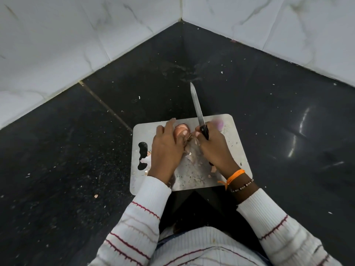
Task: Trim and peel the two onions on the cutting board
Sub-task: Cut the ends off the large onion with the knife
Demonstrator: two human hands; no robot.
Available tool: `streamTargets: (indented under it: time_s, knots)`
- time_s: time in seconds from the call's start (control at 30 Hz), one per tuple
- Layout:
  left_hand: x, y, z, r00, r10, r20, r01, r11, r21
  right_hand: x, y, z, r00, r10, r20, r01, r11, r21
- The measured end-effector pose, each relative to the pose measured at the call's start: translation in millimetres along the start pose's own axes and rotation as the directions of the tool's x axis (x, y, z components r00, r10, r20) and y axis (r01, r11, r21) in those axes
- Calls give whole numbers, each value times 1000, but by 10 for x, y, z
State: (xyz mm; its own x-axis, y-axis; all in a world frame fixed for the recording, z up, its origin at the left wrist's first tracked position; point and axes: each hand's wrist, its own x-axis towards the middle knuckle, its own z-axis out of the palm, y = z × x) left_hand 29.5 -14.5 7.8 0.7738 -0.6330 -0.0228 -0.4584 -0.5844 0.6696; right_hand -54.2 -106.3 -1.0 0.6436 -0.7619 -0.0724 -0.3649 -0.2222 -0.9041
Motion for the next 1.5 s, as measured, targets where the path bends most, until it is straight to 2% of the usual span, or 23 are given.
streamTargets:
  time_s: [0.13,0.23,0.37,0.47,0.63,0.8,1.0,1.1,1.2,1.3,1.5]
  knots:
    - [35,-25,-19,997,74,-16,-74,997,-12,-63,70,11,1000,15,25,-14,1000,-24]
    - [64,-34,-55,997,71,34,-71,997,-17,-72,48,48,999,11,46,-9,998,-58]
    - [126,-27,-97,997,-14,81,27,988,-154,-59,-35,67,998,7,55,-6,999,-35]
    - [161,-56,-81,984,-58,167,100,962,-252,-79,-54,32,998,39,50,-41,999,32]
    - [138,-59,-90,956,-86,282,149,966,-211,-186,-48,-104,995,91,44,-93,995,47]
    - [127,-2,-38,976,-18,215,48,990,-135,-317,-20,-28,987,89,131,-88,996,-14]
    - [147,77,48,988,20,151,-16,1000,-26,-318,16,-32,995,85,60,-71,978,-198]
    - [140,76,76,988,30,151,-22,998,-58,-282,11,-136,992,121,35,-101,932,-348]
    - [130,68,103,988,46,149,-27,992,-127,-328,-49,-159,994,60,92,-15,905,-424]
    - [104,78,130,990,38,133,-20,990,-136,-402,-99,-117,991,22,134,41,892,-450]
    - [95,90,165,994,41,98,-30,993,-112,-391,-182,-78,984,62,167,28,872,-489]
